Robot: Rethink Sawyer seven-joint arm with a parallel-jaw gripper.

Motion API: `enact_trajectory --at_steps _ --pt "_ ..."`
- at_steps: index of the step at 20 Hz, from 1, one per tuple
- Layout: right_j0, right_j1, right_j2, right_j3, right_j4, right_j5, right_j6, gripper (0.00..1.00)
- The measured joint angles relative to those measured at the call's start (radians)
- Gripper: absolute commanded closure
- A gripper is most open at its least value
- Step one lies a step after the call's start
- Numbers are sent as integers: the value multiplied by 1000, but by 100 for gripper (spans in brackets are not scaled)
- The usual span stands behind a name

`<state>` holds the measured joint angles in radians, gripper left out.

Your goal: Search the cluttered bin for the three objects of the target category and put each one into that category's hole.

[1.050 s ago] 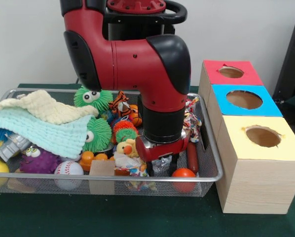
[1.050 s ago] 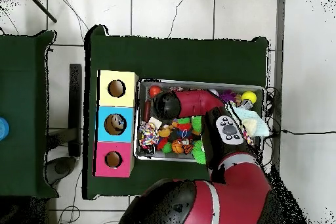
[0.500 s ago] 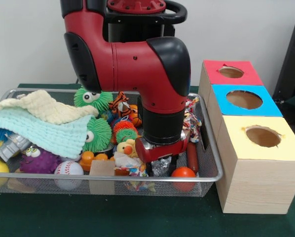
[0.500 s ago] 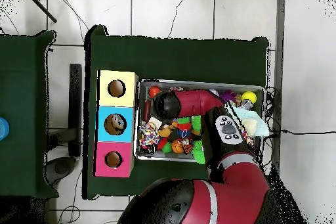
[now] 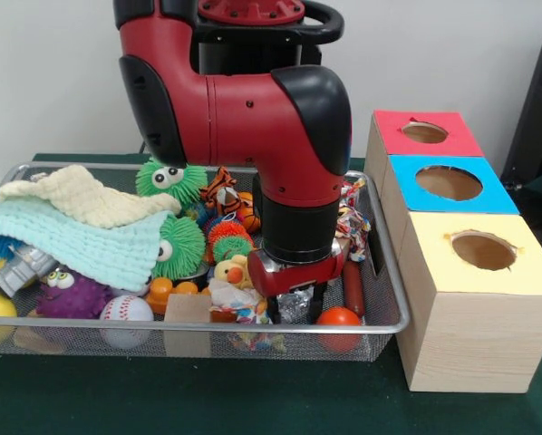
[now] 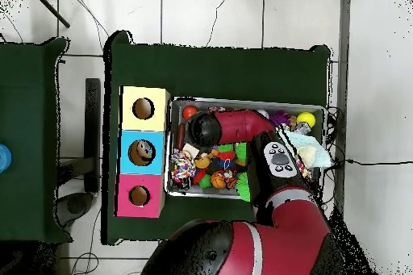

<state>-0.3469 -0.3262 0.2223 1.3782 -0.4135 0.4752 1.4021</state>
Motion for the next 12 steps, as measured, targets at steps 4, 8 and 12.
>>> enact_trajectory --at_steps 4,8,12 --pt "-1 -2 -25 0 8 0 0 0" --pt "-13 -10 -53 1 16 0 0 0" --pt "-30 -20 -64 2 30 0 0 0"
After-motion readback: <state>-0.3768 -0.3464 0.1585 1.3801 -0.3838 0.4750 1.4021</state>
